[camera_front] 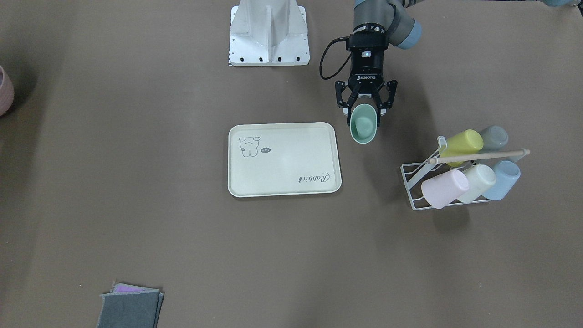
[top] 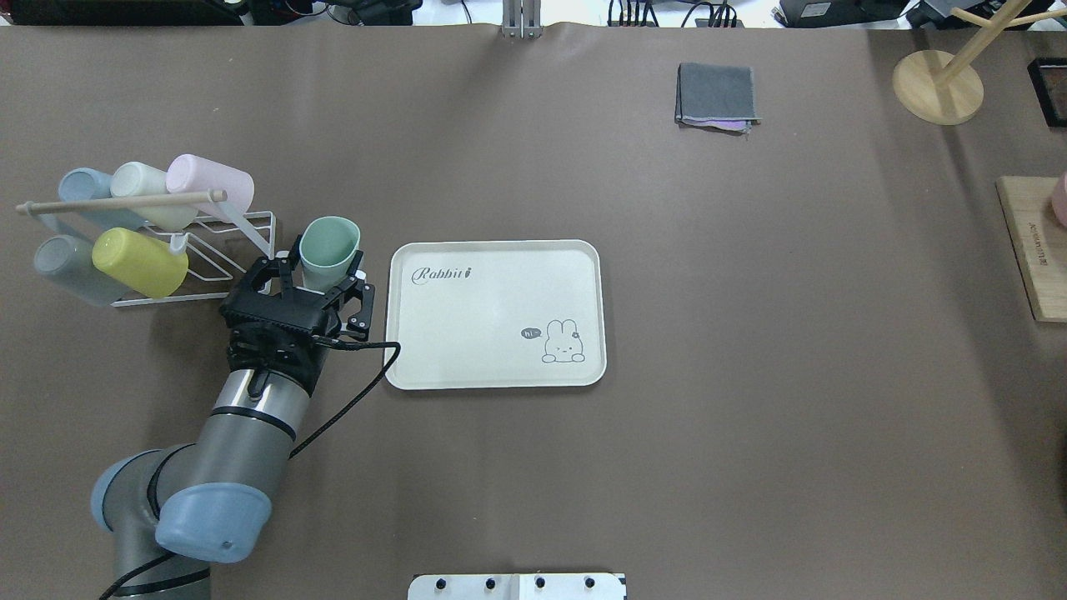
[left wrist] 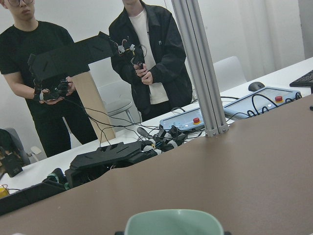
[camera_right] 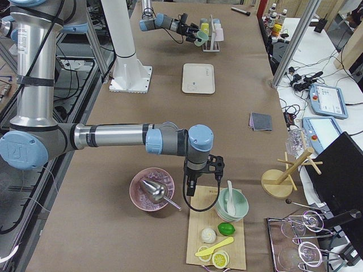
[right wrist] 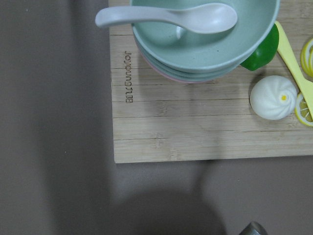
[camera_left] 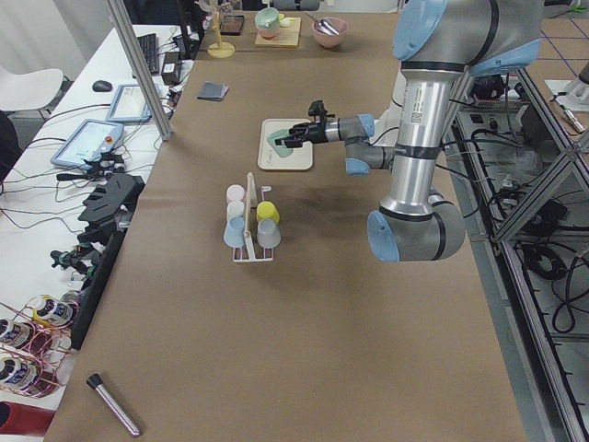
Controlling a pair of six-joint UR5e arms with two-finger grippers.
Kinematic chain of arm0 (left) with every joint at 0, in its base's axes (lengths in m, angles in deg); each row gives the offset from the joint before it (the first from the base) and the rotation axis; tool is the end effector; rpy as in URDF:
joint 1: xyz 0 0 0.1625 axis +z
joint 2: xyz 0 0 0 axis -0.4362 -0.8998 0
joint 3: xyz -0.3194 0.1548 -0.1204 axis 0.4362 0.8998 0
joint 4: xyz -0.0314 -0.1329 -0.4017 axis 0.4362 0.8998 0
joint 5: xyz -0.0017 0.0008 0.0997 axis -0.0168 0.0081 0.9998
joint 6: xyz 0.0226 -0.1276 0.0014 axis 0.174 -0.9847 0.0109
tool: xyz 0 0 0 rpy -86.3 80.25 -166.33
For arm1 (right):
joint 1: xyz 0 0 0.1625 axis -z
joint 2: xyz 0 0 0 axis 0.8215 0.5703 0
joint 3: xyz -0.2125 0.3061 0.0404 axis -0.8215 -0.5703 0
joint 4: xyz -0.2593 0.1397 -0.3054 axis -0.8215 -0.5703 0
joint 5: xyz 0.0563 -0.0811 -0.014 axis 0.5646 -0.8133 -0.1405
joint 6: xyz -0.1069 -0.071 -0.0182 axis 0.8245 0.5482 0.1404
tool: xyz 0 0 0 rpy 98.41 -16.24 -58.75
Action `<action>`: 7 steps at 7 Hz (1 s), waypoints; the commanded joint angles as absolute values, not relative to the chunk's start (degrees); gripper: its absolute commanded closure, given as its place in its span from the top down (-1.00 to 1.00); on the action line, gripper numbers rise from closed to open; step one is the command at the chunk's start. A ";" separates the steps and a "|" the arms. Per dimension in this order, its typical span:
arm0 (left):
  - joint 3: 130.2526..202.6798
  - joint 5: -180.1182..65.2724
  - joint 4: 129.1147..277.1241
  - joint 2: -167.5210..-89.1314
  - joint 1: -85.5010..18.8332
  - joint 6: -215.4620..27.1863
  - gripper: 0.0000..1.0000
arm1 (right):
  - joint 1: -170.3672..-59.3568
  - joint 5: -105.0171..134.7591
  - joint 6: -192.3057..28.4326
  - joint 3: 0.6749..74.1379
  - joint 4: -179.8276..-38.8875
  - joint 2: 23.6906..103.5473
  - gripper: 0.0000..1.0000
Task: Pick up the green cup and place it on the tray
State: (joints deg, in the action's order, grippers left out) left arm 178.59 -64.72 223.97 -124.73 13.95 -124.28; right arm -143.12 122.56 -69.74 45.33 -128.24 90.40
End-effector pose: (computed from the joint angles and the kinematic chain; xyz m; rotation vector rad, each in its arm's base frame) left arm 0.4771 -0.3530 0.2450 1.3286 0.6051 -0.2356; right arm 0.0320 -0.4574 0.6057 -0.0628 -0.7082 0.0453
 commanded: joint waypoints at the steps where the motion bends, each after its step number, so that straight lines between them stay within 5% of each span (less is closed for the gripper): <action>1: 168.71 -64.46 223.95 -136.01 13.82 -125.11 0.04 | -143.21 122.72 -69.74 45.57 -128.24 90.40 0.99; 7: 156.36 -65.95 223.86 -145.12 13.56 -132.74 0.05 | -143.30 122.89 -69.74 45.84 -128.24 90.93 0.99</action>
